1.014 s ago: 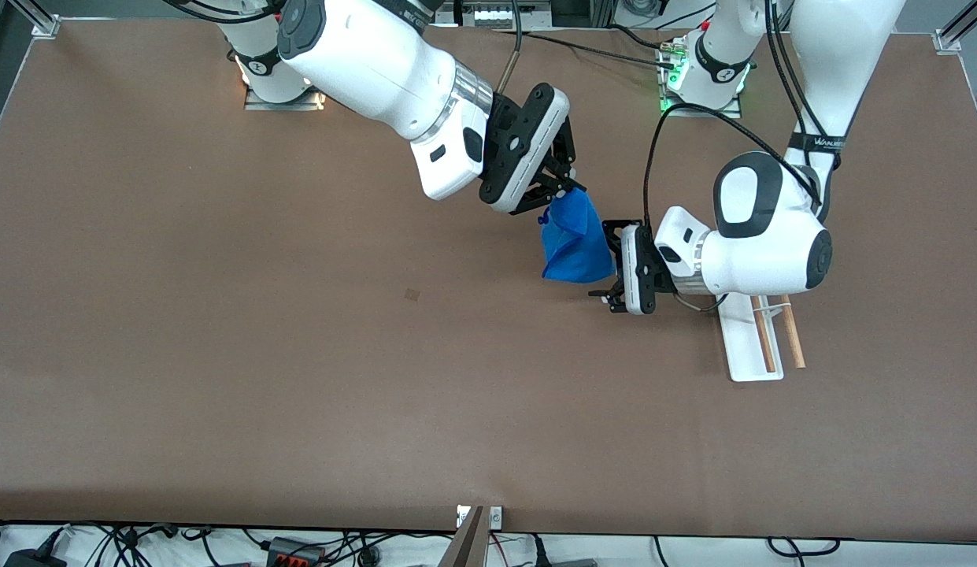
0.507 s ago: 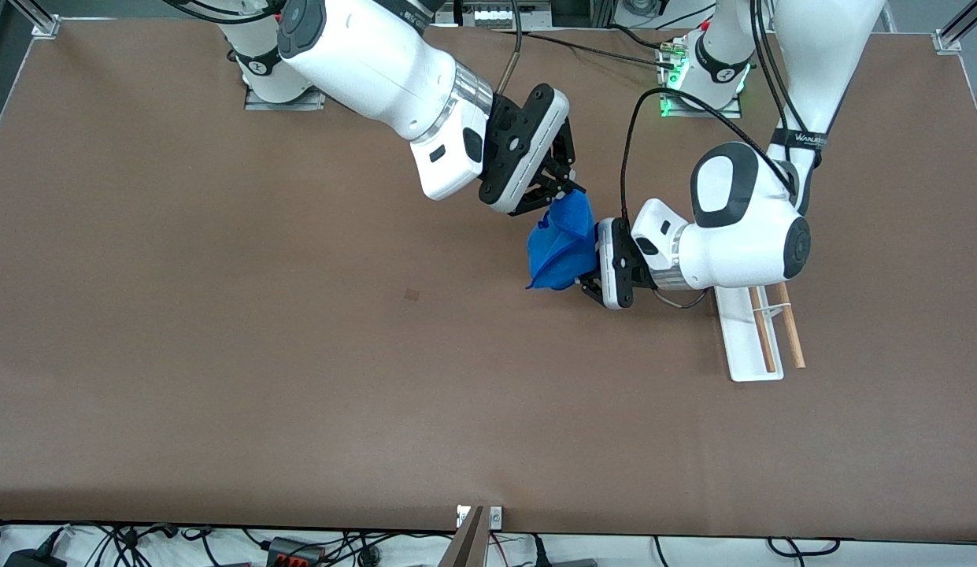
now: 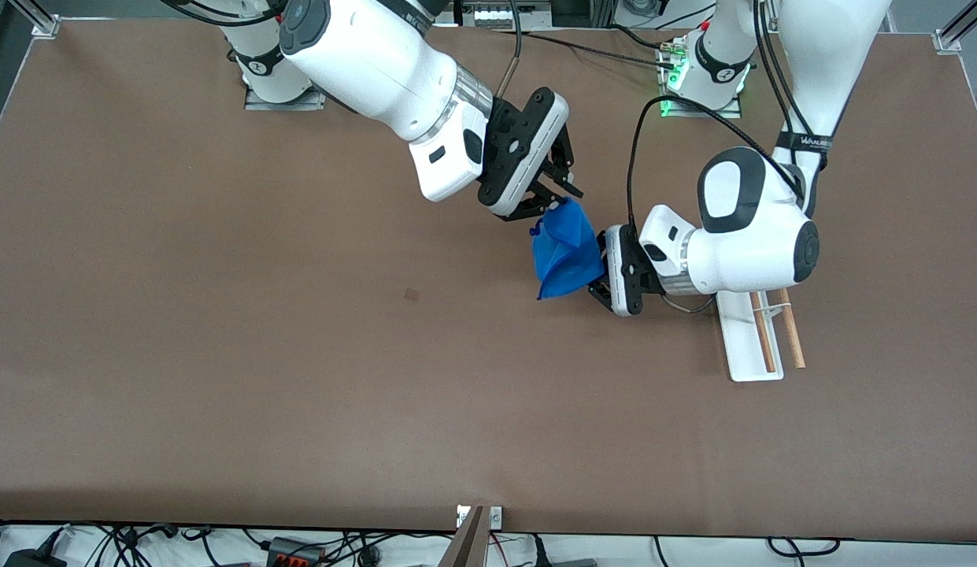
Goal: Pass towel and hang on rack
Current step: 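Grasp the hanging towel with the left gripper below the right gripper, then open the right gripper to release the towel to the left gripper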
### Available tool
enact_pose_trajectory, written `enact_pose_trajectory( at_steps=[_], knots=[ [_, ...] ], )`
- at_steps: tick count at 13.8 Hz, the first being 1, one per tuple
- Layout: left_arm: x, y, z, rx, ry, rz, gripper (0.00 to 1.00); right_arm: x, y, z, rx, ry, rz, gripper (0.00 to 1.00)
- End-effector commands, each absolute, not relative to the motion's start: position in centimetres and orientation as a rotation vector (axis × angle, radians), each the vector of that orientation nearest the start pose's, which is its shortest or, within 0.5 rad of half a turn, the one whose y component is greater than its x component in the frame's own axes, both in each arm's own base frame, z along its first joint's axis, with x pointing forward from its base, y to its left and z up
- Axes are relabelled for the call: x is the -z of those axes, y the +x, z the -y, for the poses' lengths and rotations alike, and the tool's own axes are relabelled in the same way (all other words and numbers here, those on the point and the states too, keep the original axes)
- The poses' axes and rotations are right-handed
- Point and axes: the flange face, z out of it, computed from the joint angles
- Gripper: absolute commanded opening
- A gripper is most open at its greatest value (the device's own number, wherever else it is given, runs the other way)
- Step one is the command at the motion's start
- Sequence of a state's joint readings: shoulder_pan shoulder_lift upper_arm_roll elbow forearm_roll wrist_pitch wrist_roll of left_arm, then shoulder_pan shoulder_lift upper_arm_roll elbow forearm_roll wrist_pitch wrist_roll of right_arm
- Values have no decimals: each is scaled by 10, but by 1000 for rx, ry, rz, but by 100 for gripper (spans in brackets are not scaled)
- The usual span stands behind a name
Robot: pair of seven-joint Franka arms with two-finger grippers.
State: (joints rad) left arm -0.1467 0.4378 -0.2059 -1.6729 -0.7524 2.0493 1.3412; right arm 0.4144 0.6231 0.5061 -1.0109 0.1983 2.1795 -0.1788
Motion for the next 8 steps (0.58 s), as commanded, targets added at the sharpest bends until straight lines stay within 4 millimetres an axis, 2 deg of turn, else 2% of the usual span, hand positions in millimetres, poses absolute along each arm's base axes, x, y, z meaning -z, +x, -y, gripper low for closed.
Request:
enact_pose_trajectory(
  at_steps=[1,4,5,6,8],
  knots=[
    [-375,631,229,-372,2000,1446,1,-582,558,-512,507,-2298,975,100],
    [-386,632,198,-267,2099,1486,1,-578,558,-507,439,-2361,891,100],
    [-390,633,181,-225,2142,1475,1,-577,562,-500,412,-2406,839,100],
    [-393,633,161,-169,2200,1455,1,-580,564,-489,389,-2464,789,100],
    [-398,637,127,-107,2277,1424,1,-572,580,-455,306,-2620,729,100]
  ],
)
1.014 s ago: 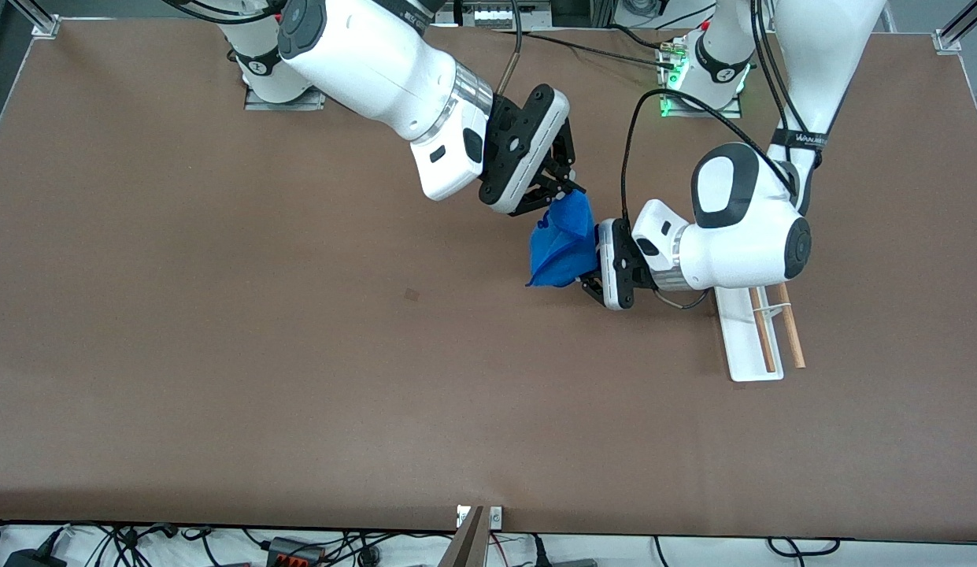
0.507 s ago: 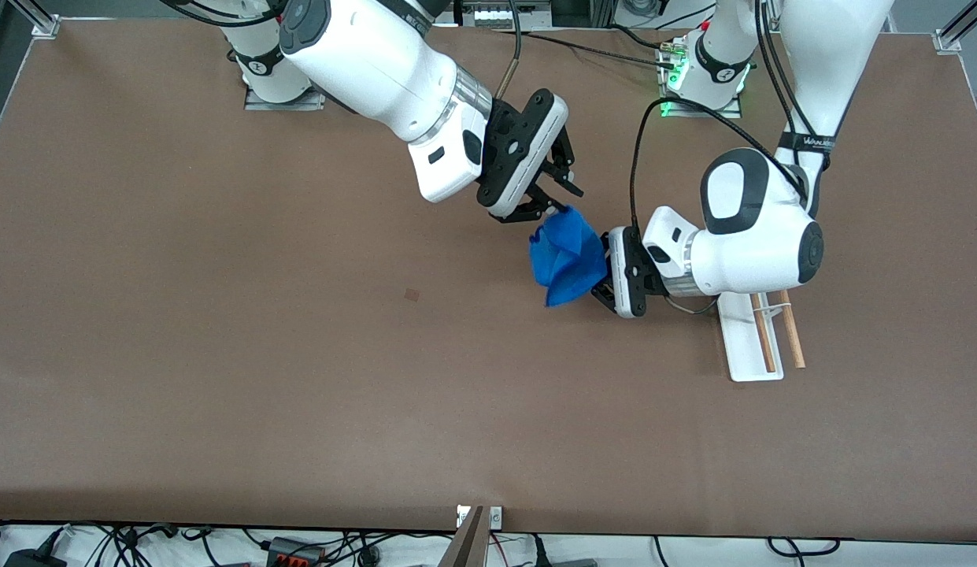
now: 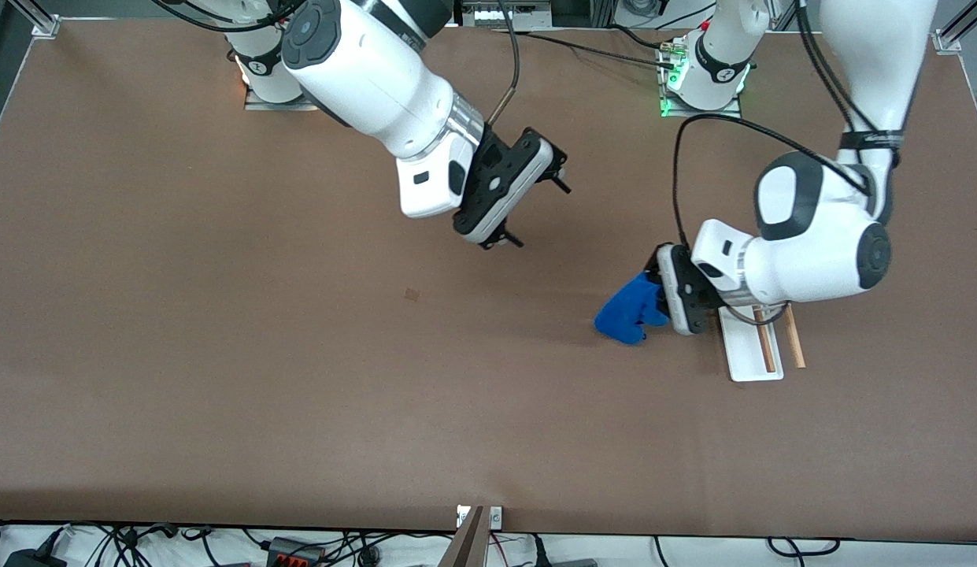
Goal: Pass towel and hang on rack
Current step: 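Open the right gripper to release the towel to the left gripper, then drape the towel over the wooden dowels while the right gripper retracts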
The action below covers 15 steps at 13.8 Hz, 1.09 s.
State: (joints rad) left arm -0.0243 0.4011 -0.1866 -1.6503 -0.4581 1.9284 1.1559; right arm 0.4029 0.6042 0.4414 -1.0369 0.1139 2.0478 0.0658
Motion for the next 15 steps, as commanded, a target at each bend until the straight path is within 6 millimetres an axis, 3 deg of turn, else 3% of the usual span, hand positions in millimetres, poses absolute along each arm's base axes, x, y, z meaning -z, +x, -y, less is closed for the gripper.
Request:
enact_pose_trajectory(
  at_steps=[1,3,6,9,10,14,15],
  knots=[
    [-394,638,109,105,-3101,-1836,1,-568,589,-432,272,-2700,714,100],
    [-376,641,70,21,-3172,-1701,1,-550,617,-379,176,-2844,628,100],
    [-374,643,22,-80,-3185,-1463,1,-512,655,-285,-8,-3022,388,100],
    [-370,643,-22,-90,-3189,-1394,1,-470,671,-218,-139,-3158,56,100],
    [-369,643,-26,-92,-3173,-1411,1,-464,676,-193,-174,-3179,-16,100],
    [-347,643,-73,-77,-3156,-1476,1,-473,682,-161,-161,-3178,-108,100],
    [-340,643,-86,-66,-3142,-1491,1,-475,687,-145,-153,-3178,-126,100]
  ],
)
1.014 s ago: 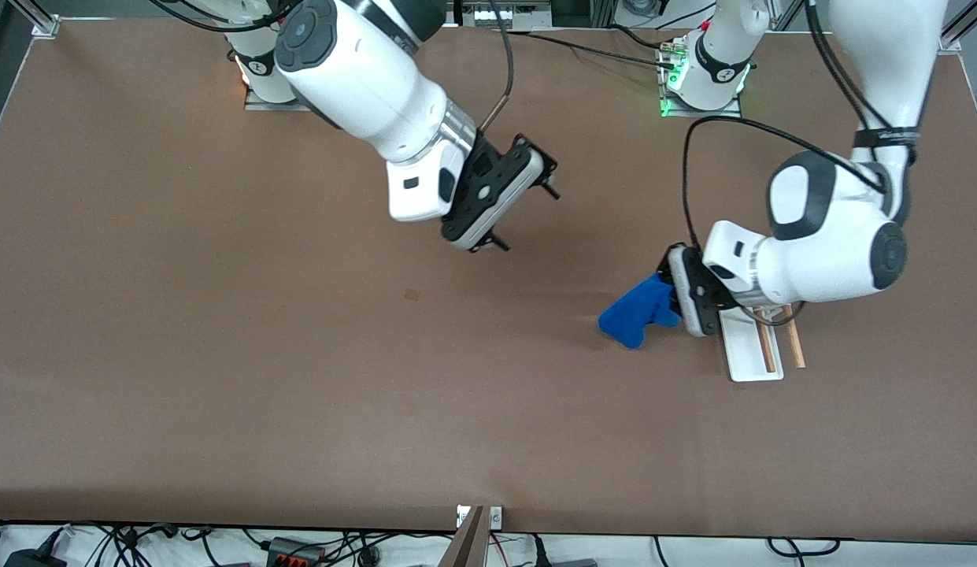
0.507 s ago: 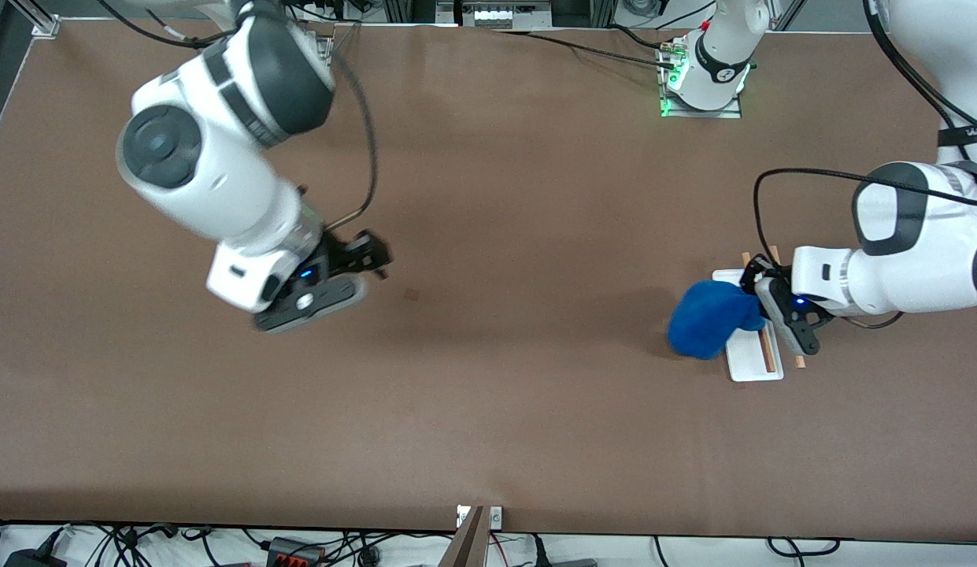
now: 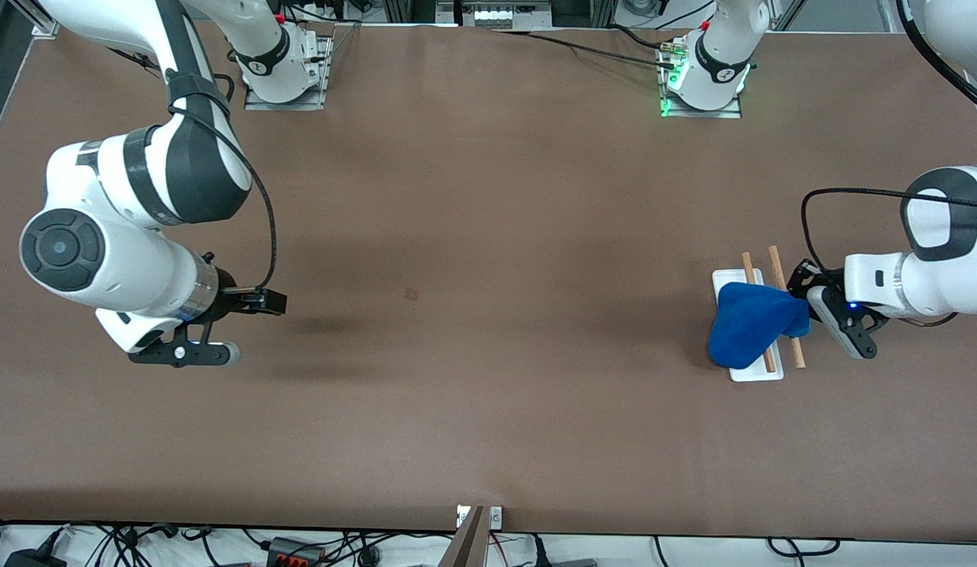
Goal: Pass towel and hang on rack
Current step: 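Drape the towel over the wooden dowels while the right gripper retracts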
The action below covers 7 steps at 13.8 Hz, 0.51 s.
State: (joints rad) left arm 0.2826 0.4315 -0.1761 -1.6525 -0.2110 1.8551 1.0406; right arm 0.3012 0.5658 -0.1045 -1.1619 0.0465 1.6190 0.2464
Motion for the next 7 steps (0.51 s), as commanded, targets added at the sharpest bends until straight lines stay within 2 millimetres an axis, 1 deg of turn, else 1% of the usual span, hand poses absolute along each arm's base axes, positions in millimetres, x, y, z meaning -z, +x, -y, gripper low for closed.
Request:
enact_pose_trajectory(
  at_steps=[1,2,3,5,6,7],
  knots=[
    [-333,643,-99,-50,-3136,-1504,1,-485,690,-123,-119,-3168,-162,100],
    [-329,642,-107,-41,-3128,-1523,1,-496,691,-99,-97,-3160,-216,100],
    [-328,641,-113,-33,-3121,-1542,1,-512,690,-75,-66,-3146,-265,100],
    [-315,637,-137,-31,-3130,-1555,1,-538,685,-44,-16,-3131,-329,100],
    [-315,636,-142,-24,-3127,-1562,1,-553,678,-23,3,-3118,-358,100],
    [-318,637,-144,-12,-3117,-1573,1,-559,672,-5,6,-3118,-336,100]
  ],
)
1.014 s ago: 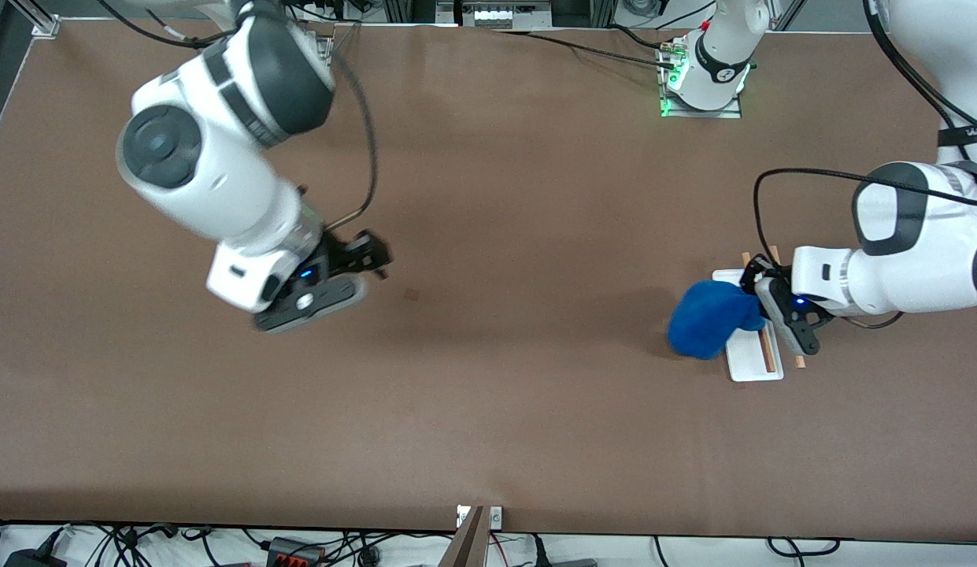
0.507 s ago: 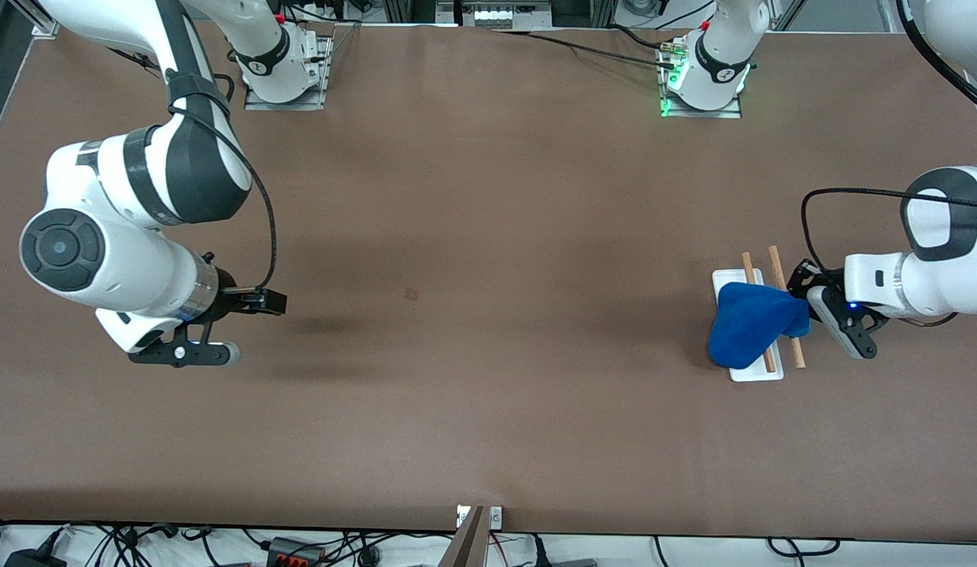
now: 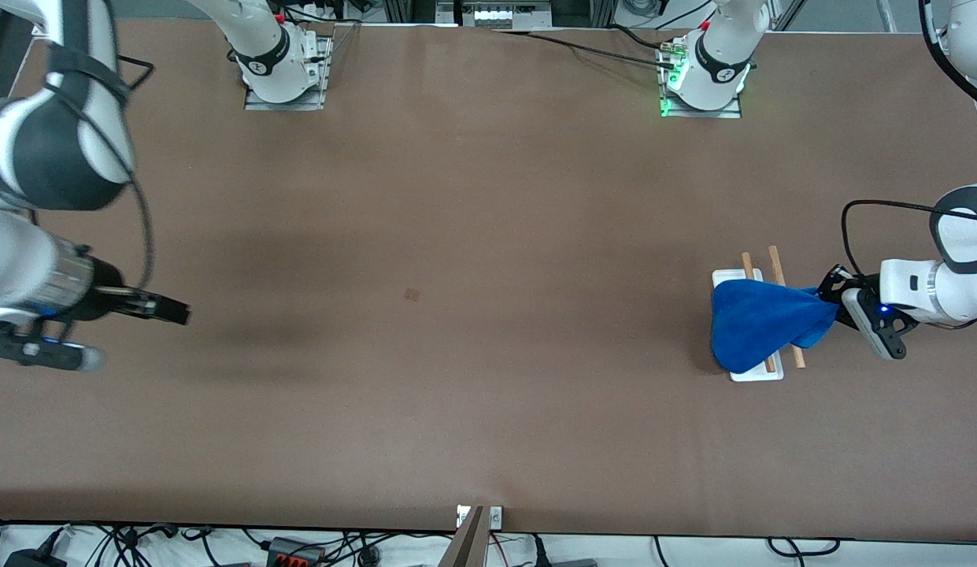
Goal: Pass towel and hang on rack
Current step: 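Drape the towel over the wooden dowels while the right gripper retracts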
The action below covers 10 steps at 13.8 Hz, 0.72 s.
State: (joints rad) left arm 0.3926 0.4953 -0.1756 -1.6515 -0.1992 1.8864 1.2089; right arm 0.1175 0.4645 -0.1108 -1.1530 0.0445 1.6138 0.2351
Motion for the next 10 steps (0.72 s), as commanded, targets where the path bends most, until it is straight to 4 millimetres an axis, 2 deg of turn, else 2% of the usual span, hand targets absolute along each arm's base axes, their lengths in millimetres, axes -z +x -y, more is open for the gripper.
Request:
enact_pose_trajectory(
  at_steps=[1,3,4,8,9,10],
  knots=[
    [-317,635,-154,-5,-3115,-1574,1,-566,665,11,13,-3120,-282,100],
    [-309,633,-164,-14,-3104,-1601,1,-576,653,35,18,-3121,-218,100],
    [-302,631,-173,-15,-3110,-1605,1,-580,646,39,11,-3117,-226,100],
    [-271,628,-188,-1,-3151,-1580,1,-578,625,37,-55,-3115,-216,100],
    [-268,629,-189,11,-3154,-1571,5,-578,624,36,-58,-3127,-209,100],
    [-265,630,-188,22,-3160,-1566,21,-581,621,35,-53,-3138,-195,100]
  ],
)
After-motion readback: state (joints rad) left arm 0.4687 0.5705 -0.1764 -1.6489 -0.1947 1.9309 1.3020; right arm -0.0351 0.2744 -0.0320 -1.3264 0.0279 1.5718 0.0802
